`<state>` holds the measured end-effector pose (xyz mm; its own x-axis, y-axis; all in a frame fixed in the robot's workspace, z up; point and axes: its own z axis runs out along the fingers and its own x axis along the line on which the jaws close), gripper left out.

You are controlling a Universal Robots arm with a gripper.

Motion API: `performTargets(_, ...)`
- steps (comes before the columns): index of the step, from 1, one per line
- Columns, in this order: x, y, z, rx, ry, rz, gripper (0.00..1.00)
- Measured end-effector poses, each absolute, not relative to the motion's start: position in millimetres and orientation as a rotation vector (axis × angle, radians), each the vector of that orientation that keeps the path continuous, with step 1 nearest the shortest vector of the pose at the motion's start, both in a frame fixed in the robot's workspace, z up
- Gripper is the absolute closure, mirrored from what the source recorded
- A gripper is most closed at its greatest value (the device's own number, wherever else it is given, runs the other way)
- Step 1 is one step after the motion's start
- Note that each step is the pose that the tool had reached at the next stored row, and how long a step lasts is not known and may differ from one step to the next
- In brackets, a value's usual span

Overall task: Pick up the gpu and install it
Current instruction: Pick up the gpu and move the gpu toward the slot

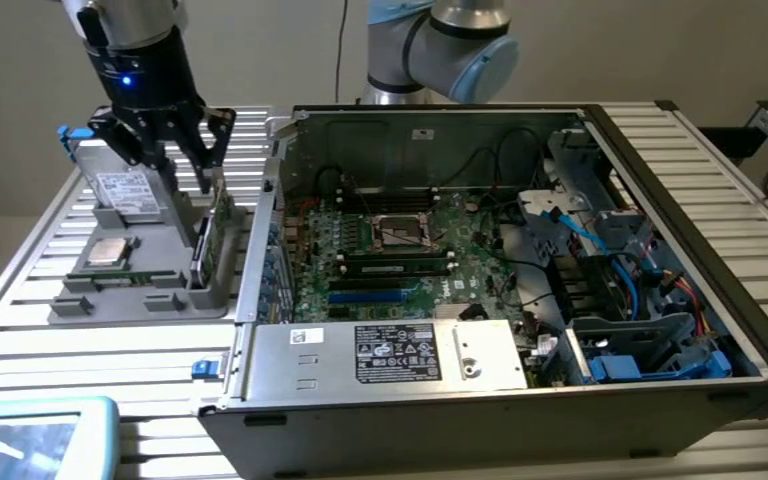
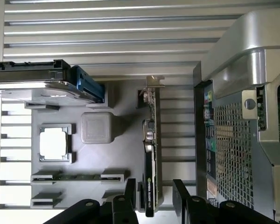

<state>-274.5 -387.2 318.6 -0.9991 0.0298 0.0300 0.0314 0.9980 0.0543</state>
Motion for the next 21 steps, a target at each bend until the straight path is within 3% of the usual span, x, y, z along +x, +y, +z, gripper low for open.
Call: performTargets(21, -275, -399, 281, -0.046, -3.105, -0.101, 0.56)
